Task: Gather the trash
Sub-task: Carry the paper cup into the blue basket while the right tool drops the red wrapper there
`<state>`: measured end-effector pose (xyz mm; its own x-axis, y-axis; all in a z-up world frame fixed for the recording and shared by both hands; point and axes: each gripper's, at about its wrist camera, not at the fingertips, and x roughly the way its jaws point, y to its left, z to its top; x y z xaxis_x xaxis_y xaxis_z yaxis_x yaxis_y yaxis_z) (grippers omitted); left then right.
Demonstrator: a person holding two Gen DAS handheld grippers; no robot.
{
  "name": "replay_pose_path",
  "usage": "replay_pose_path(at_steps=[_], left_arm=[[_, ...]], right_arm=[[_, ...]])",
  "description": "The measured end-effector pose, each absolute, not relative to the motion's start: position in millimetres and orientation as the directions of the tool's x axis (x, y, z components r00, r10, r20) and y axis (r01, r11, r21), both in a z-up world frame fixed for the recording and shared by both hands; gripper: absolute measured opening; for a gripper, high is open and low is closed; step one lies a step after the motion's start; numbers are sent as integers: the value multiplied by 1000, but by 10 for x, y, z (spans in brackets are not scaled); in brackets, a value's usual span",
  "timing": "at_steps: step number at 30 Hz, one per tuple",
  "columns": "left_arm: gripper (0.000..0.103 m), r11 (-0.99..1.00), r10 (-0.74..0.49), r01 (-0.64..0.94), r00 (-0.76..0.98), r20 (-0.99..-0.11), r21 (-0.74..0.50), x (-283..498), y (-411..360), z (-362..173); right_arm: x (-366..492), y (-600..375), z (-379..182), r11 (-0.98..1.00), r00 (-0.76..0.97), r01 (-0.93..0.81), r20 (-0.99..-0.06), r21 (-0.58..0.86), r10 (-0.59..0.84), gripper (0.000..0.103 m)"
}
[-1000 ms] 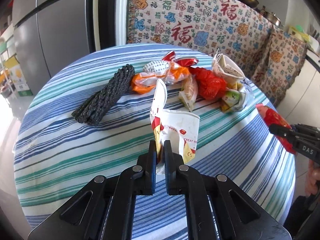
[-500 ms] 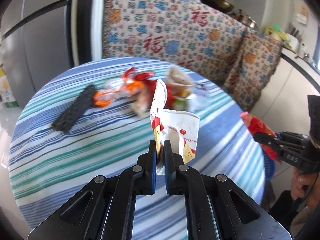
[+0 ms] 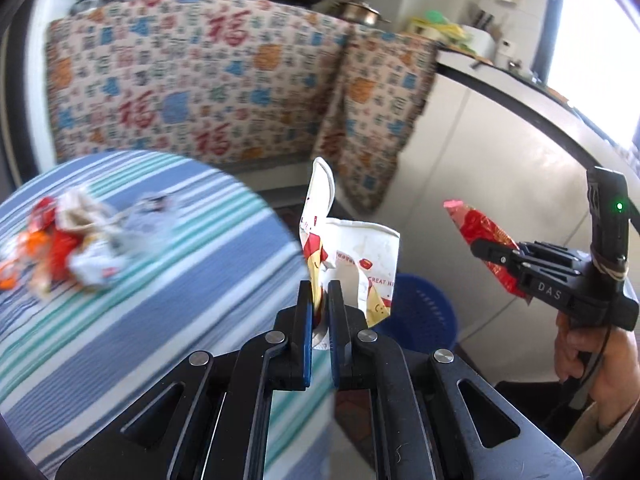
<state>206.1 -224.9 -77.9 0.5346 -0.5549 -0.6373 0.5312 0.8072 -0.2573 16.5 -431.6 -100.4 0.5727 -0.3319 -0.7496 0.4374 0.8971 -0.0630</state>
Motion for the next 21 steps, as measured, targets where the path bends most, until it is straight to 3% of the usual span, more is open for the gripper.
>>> replay_pose_path(at_steps=[7, 21], left_arm=[[5, 727, -620, 628, 424, -660, -280, 2118, -3337, -1056], [5, 657, -609, 711, 304, -733, -251, 2187, -4557, -1723]], right_arm=[[-398, -5173, -1219, 823, 477, 561, -776, -93, -413, 15], [-621, -5950, -1763, 805, 429, 592, -832, -34, -351, 15]])
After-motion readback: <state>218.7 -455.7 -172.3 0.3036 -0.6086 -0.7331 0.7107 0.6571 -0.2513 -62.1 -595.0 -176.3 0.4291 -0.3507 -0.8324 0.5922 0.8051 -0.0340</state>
